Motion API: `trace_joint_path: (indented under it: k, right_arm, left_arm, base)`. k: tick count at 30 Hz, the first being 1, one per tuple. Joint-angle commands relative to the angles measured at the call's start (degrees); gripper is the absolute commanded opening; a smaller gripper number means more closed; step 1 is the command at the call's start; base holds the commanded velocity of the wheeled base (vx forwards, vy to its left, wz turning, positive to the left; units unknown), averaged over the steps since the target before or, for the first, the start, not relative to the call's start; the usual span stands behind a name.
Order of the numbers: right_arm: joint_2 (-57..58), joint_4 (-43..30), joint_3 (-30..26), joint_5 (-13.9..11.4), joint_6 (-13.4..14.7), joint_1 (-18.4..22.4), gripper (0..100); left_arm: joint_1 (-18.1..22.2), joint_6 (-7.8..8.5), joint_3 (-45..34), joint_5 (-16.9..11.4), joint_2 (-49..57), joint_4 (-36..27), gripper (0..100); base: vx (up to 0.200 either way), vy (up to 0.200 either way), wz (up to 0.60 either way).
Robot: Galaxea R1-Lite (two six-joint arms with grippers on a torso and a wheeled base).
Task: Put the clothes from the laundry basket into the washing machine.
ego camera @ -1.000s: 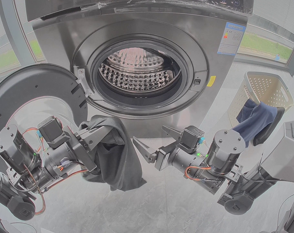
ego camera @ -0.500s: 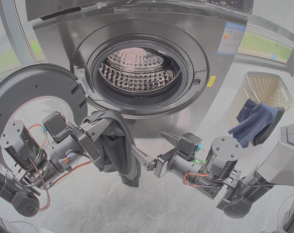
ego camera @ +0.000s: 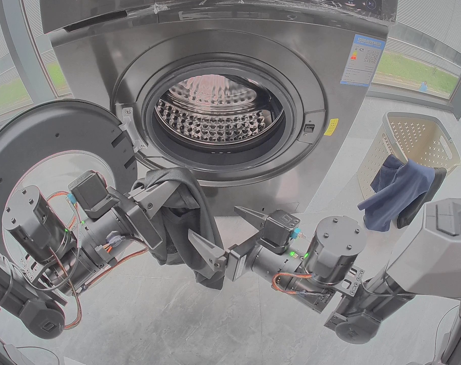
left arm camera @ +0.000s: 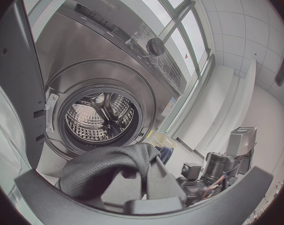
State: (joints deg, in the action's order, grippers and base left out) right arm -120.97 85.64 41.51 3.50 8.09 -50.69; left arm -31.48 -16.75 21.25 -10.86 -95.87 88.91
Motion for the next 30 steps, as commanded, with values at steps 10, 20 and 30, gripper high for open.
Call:
trace_joint_path:
  k: [10, 20, 30]
  right_arm:
    - [-7.79, -1.09, 10.08, -0.33, -2.12, 13.25, 100]
    - [-5.86, -1.97, 9.99, -0.16, -2.38, 18.52, 100]
    - [-4.8, -1.26, 6.83, 0.19, -2.38, 17.38, 100]
  left_arm:
    - [-0.69, -0.48, -0.68, -0.21, 1.03, 0.04, 0]
    - [-0.78, -0.48, -1.03, -0.39, 1.03, 0.04, 0]
    - [-0.52, -0.3, -0.24, -0.12, 0.77, 0.04, 0]
  base:
    - [0.0, 0.0, 0.0]
    - [0.0, 0.0, 0.0]
    - [0.0, 0.0, 0.0]
